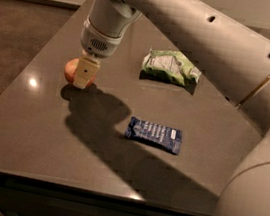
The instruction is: Pick apple
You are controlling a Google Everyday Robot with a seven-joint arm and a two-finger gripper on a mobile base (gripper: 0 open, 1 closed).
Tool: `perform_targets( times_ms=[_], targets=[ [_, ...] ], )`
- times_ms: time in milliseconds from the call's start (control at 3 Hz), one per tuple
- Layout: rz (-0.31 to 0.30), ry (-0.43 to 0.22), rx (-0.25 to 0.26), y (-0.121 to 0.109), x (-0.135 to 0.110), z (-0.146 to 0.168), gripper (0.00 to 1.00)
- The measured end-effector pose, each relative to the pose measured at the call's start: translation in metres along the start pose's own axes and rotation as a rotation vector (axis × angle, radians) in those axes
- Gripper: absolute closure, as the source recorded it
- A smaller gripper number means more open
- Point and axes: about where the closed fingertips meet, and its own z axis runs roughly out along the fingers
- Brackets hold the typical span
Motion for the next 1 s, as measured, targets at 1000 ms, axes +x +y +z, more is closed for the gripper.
perform_targets(
  times_ms=[1000],
  targets=[
    [-0.12, -0.102, 0.009, 0.013, -0.034, -0.097, 1.0]
  ],
)
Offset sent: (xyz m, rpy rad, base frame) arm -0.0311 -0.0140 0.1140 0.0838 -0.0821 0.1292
